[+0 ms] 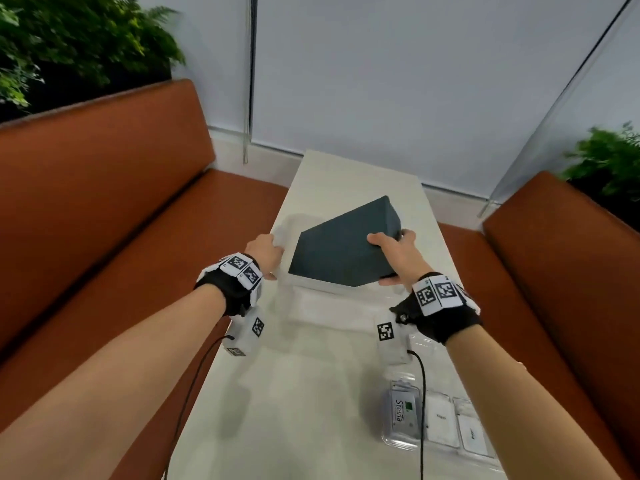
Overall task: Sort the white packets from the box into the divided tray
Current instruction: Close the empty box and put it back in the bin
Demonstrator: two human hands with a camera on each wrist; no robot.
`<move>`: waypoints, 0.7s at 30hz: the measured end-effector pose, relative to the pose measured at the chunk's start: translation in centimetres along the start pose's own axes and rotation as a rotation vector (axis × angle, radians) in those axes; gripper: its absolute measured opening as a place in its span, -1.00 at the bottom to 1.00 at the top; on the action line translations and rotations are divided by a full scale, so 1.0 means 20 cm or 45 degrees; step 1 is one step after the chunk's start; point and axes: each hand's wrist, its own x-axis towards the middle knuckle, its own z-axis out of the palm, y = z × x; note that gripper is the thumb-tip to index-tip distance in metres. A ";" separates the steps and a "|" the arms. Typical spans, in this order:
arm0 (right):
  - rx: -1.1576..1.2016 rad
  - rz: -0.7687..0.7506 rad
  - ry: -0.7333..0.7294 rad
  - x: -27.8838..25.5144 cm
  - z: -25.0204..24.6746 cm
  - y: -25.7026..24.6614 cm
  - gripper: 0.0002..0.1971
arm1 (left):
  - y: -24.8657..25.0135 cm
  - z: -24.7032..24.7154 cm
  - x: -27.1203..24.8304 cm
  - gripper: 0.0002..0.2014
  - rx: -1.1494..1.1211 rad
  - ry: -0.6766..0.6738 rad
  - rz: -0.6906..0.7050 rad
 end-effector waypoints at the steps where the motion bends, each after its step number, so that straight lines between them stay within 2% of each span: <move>1: 0.029 0.062 -0.037 0.03 0.04 0.02 -0.34 | -0.01 0.00 0.01 -0.66 -0.062 -0.004 0.001; 4: 0.132 0.237 -0.116 0.14 0.11 0.06 -0.36 | -0.04 -0.02 0.03 -0.65 -0.121 0.013 -0.013; 7: 0.072 0.338 -0.174 0.20 0.14 0.09 -0.32 | -0.06 -0.04 0.04 -0.59 -0.155 0.041 -0.037; 9: -0.077 0.332 -0.186 0.24 0.13 0.12 -0.32 | -0.06 -0.05 0.04 -0.55 -0.212 0.016 -0.039; 14: -0.438 0.293 -0.250 0.23 0.11 0.15 -0.47 | -0.04 -0.03 0.02 -0.50 -0.190 0.003 -0.028; 18: -0.552 0.279 -0.238 0.20 0.12 0.17 -0.50 | -0.02 -0.02 0.01 -0.51 -0.107 0.026 -0.033; 21: -0.655 0.262 -0.246 0.17 0.14 0.16 -0.53 | 0.00 -0.02 -0.01 -0.59 -0.004 0.040 -0.024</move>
